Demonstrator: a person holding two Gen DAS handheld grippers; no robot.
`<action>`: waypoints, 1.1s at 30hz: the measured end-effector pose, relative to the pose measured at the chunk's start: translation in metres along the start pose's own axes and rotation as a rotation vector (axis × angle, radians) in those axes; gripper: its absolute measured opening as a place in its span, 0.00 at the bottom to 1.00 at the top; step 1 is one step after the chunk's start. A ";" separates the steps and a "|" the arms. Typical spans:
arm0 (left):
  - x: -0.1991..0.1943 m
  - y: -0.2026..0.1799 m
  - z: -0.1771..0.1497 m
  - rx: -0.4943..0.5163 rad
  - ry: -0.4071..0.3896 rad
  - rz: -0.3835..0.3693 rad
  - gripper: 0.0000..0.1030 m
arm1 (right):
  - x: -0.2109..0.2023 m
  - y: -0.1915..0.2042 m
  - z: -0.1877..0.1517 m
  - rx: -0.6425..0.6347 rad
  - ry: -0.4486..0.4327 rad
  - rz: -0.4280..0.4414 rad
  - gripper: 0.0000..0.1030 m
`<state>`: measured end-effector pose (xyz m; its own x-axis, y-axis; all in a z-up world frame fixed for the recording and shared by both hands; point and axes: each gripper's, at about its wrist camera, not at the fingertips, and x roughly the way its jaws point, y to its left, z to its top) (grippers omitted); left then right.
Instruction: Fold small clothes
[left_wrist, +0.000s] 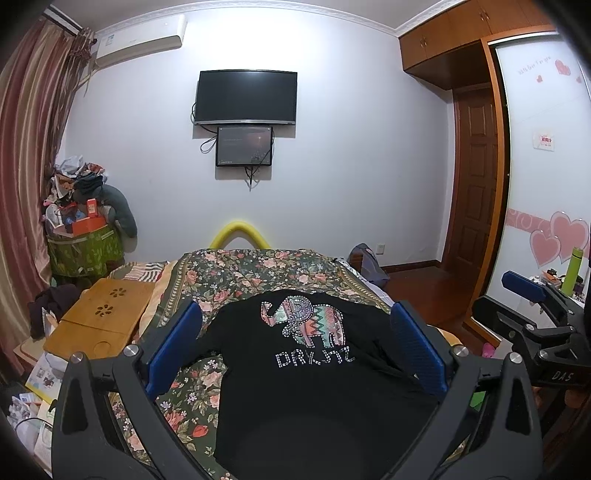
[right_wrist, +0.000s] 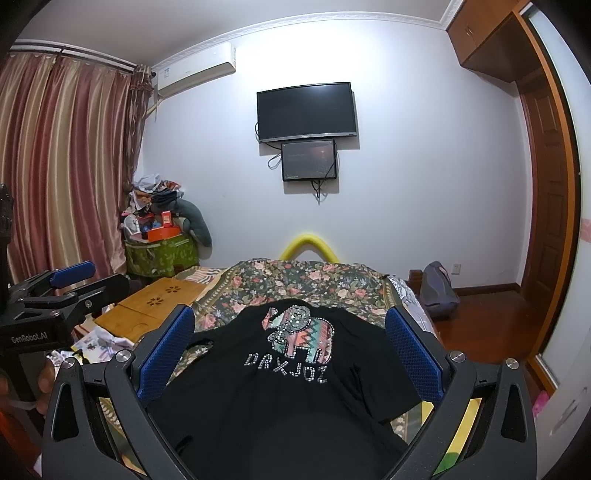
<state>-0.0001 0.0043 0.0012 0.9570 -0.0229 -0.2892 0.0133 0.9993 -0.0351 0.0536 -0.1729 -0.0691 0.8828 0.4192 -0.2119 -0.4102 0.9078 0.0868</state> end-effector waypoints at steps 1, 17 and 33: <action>0.000 0.000 -0.001 -0.001 0.000 0.000 1.00 | 0.000 0.000 0.000 0.000 -0.001 0.000 0.99; 0.002 0.004 -0.001 -0.013 0.005 -0.003 1.00 | -0.003 -0.001 -0.001 0.000 -0.002 -0.011 0.99; 0.003 0.005 -0.002 -0.019 0.011 -0.007 1.00 | -0.005 -0.002 0.001 0.005 0.001 -0.017 0.99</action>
<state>0.0028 0.0088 -0.0016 0.9536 -0.0306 -0.2997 0.0145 0.9983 -0.0556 0.0504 -0.1764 -0.0675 0.8897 0.4033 -0.2140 -0.3937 0.9150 0.0879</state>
